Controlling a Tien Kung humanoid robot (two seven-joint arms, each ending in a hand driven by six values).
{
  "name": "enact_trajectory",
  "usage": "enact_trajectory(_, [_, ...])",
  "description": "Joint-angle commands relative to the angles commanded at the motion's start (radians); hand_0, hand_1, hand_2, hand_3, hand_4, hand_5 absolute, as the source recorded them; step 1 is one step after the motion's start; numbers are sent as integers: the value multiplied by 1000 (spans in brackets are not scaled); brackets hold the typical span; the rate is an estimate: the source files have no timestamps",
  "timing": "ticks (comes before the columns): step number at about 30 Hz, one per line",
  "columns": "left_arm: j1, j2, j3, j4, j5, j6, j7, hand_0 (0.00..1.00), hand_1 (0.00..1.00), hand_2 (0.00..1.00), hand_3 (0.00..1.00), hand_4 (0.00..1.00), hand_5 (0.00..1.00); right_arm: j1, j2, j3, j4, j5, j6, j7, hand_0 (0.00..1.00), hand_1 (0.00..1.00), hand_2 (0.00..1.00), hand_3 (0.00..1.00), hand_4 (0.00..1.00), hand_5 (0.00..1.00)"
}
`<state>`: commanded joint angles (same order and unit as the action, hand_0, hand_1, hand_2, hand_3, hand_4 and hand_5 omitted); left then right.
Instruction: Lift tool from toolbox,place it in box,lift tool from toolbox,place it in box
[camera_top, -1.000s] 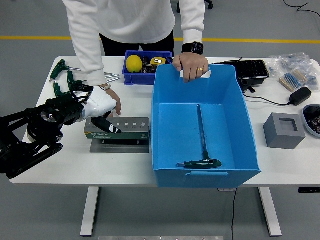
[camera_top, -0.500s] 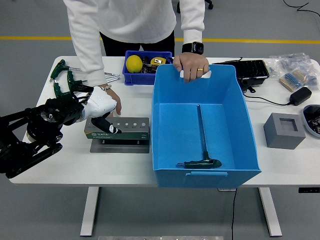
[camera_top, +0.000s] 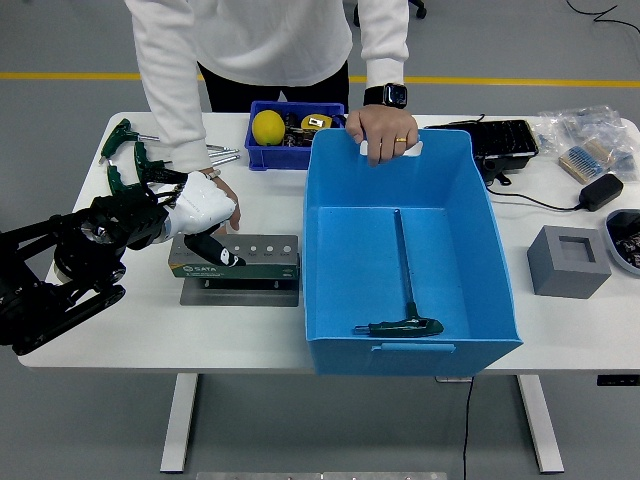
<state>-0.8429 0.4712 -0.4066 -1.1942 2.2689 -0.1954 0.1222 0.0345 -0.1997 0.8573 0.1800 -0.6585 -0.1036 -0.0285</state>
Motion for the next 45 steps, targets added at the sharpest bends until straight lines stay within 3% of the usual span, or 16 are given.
enact_trajectory(3, [0,1,-2,3,0,16,-8,699,185,164,123,926,974,0,0,0,0,0,0,0,755,693,732,712,970,834])
enact_trajectory(4, [0,1,-3,4,0,21,-12,603,141,126,93,918,943,0,-1,1,0,-1,0,0,755,693,733,711,970,834])
enact_trajectory(9, [0,4,-7,7,0,60,-31,603,141,126,93,918,943,0,-2,1,0,-2,0,1,755,693,733,711,970,834])
enact_trajectory(10, [1,5,-8,7,0,69,-34,515,98,95,71,910,830,0,-2,1,0,-2,0,1,755,692,733,711,970,834])
enact_trajectory(15, [4,10,-10,9,0,124,-50,515,98,95,71,910,830,0,-2,-3,0,2,1,2,755,692,733,711,970,834])
enact_trajectory(16, [4,11,-10,9,0,131,-52,430,48,60,54,915,786,0,-2,-3,0,2,1,2,754,692,732,712,970,834])
enact_trajectory(21, [9,18,-21,6,0,193,-64,430,48,60,54,915,786,-1,-2,-6,0,4,1,2,754,692,732,712,970,834])
enact_trajectory(22, [10,20,-25,5,0,204,-67,375,19,44,35,944,633,-1,-3,-6,0,4,1,2,754,691,733,712,970,834])
enact_trajectory(27, [12,27,-43,-6,0,255,-85,375,19,44,35,944,633,-1,-3,-7,0,5,1,1,754,691,733,712,970,834])
enact_trajectory(28, [13,29,-49,-12,0,268,-91,334,2,30,23,947,461,-1,-2,-6,0,4,1,1,754,691,732,713,970,834])
enact_trajectory(29, [13,31,-53,-16,0,274,-94,334,2,30,23,947,461,-1,-2,-6,0,4,1,1,754,691,732,713,970,834])
enact_trajectory(36, [15,43,-83,-50,0,297,-105,304,2,10,16,943,420,-2,0,-2,0,-2,1,0,754,691,732,712,970,834])
enact_trajectory(45, [-5,59,-101,-91,0,273,-112,271,2,2,16,922,382,-4,0,-3,0,-1,1,0,755,690,732,712,971,834])
